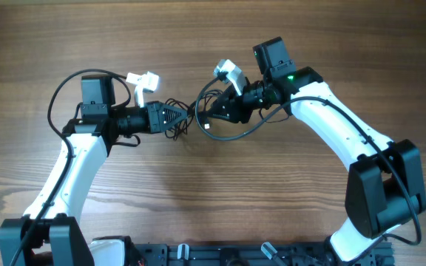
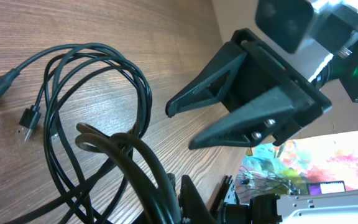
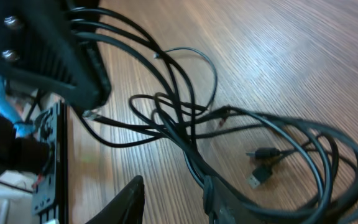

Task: Untangle cables

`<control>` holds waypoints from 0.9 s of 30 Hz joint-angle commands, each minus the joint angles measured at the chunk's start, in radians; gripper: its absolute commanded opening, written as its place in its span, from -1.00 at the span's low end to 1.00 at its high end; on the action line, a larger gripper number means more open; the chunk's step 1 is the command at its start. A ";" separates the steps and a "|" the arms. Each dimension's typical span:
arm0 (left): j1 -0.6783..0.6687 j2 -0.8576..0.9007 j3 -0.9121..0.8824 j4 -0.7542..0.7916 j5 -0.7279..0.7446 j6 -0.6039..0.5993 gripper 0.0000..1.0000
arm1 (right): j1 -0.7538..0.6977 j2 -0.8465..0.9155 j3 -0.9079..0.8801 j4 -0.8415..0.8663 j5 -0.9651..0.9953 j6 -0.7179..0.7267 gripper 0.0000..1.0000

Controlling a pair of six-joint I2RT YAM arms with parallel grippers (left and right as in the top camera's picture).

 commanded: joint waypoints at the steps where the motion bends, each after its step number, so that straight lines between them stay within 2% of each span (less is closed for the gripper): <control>1: -0.006 0.005 0.019 -0.022 0.028 0.049 -0.92 | 0.002 -0.011 0.000 -0.006 -0.089 -0.183 -0.17; 6: 0.008 0.006 0.019 -0.024 0.155 0.040 -0.92 | 0.002 -0.011 0.000 0.007 -0.326 -0.279 -0.04; 7: 0.019 0.006 0.019 -0.023 0.180 0.027 -0.92 | 0.002 -0.011 0.000 0.023 -0.377 -0.276 0.04; 8: 0.033 0.006 0.019 -0.022 0.198 0.026 -0.92 | 0.002 -0.011 0.000 0.037 -0.397 -0.243 0.23; 9: 0.053 0.006 0.019 -0.010 0.217 0.026 -0.92 | 0.004 -0.011 0.000 0.069 -0.401 -0.133 0.35; 11: 0.079 0.006 0.019 0.024 0.233 0.026 -0.92 | 0.004 -0.011 0.000 0.120 -0.397 0.105 0.35; 13: 0.100 0.006 0.019 0.082 0.237 0.031 -0.92 | 0.005 -0.011 0.000 0.172 -0.396 0.411 0.35; 16: 0.100 0.006 0.019 0.134 0.237 0.111 -0.92 | 0.009 -0.011 0.000 0.190 -0.350 0.739 0.23; 17: 0.098 0.006 0.019 0.136 0.237 0.132 -0.92 | 0.010 -0.011 0.000 0.186 -0.324 0.830 0.05; 18: 0.096 0.006 0.019 0.138 0.237 0.153 -0.92 | 0.014 -0.011 0.000 0.179 -0.290 0.949 -0.32; 19: 0.097 0.006 0.019 0.140 0.237 0.153 -0.92 | 0.018 -0.011 0.000 0.179 -0.266 1.028 -0.52; 21: 0.097 0.006 0.019 0.155 0.245 0.153 -0.92 | 0.029 -0.011 0.000 0.183 -0.236 1.182 -0.56; 23: 0.097 0.006 0.019 0.188 0.286 0.153 -0.92 | 0.047 -0.011 0.000 0.200 -0.208 1.267 -0.57; 25: 0.097 0.006 0.019 0.218 0.312 0.153 -0.92 | 0.066 -0.011 0.000 0.220 -0.193 1.296 -0.49; 27: 0.097 0.006 0.019 0.222 0.311 0.153 -0.92 | 0.084 -0.011 0.000 0.220 -0.144 1.356 -0.27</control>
